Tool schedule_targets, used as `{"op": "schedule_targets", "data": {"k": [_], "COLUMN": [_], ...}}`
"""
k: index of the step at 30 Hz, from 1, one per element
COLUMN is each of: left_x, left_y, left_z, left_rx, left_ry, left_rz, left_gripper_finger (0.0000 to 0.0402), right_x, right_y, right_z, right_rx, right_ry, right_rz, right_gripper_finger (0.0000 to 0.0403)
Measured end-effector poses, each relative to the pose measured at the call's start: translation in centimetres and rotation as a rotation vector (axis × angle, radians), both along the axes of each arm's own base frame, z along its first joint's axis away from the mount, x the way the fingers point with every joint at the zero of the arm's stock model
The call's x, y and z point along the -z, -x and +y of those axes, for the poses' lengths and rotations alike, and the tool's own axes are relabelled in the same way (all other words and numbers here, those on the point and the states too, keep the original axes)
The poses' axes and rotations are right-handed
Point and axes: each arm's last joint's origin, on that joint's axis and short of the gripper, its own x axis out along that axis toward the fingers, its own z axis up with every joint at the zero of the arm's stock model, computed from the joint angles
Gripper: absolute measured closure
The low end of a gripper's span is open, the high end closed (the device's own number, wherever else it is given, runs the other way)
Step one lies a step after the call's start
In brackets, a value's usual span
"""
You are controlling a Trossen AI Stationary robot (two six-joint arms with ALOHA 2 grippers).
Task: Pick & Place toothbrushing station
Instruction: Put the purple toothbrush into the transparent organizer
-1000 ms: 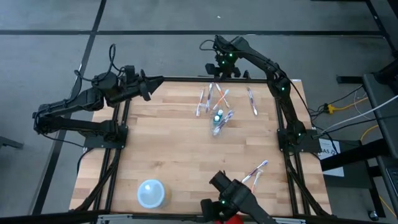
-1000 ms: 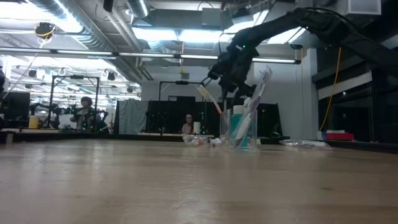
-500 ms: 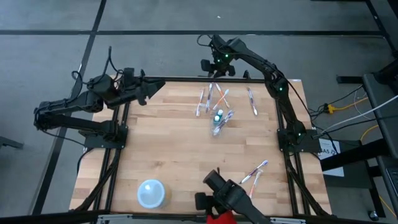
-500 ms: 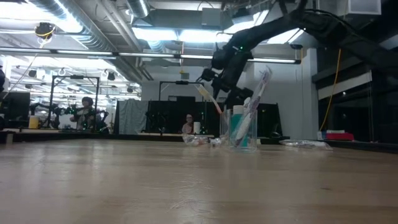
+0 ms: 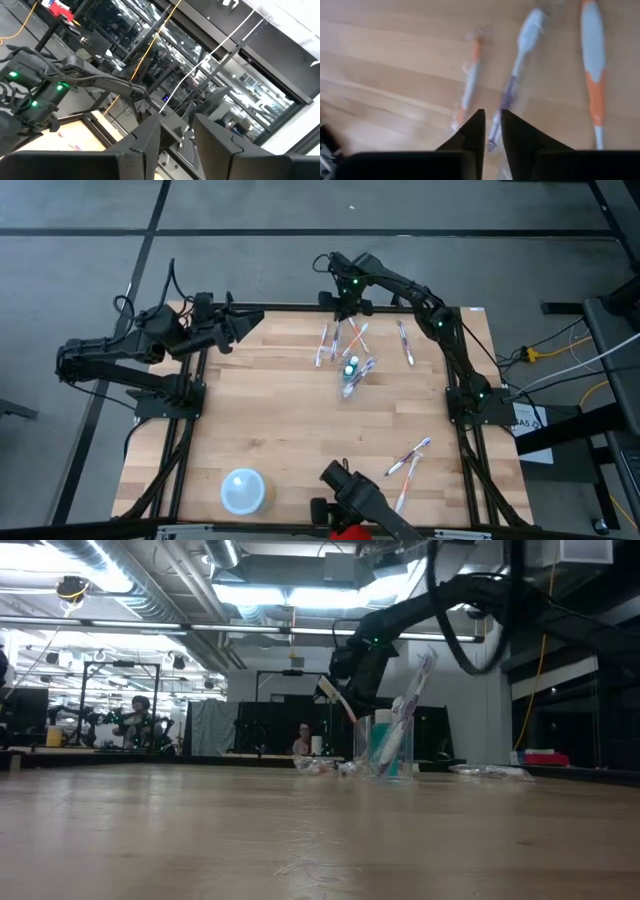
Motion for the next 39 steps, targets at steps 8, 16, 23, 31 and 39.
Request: {"op": "schedule_targets", "data": {"k": [8,16,23,31,39], "left_x": [-0.1,-0.6,-1.0,-1.3,-1.6], "left_y": [0.0,0.1,0.2,0.3,0.4], "left_z": [-0.8,-1.5,-1.9,-2.2,-2.3], "left_rx": [-0.004,0.017,0.03,0.045,0.051], "left_ry": [-0.008,-0.032,-0.041,-0.038,-0.035], "left_rz": [0.001,-0.042,-0.09,-0.114,-0.148], "left_gripper_finger": [0.0288,0.0288,0.0288,0.0288,0.0288], "right_x": [0.2,2.4,3.9,4.8,6.2], "right_y": [0.8,1.5,1.8,1.2,1.1], "right_z": [-0.5,-0.1,0.1,-0.3,-0.3], "right_rx": [-0.047,-0.061,-0.027,0.046,0.045], "right_ry": [-0.03,-0.1,-0.134,-0.142,-0.162], "right_rz": [-0.002,0.039,0.077,0.0,0.024], "right_gripper_finger": [0.035,0.0275,0.0238,0.0237,0.0255]}}
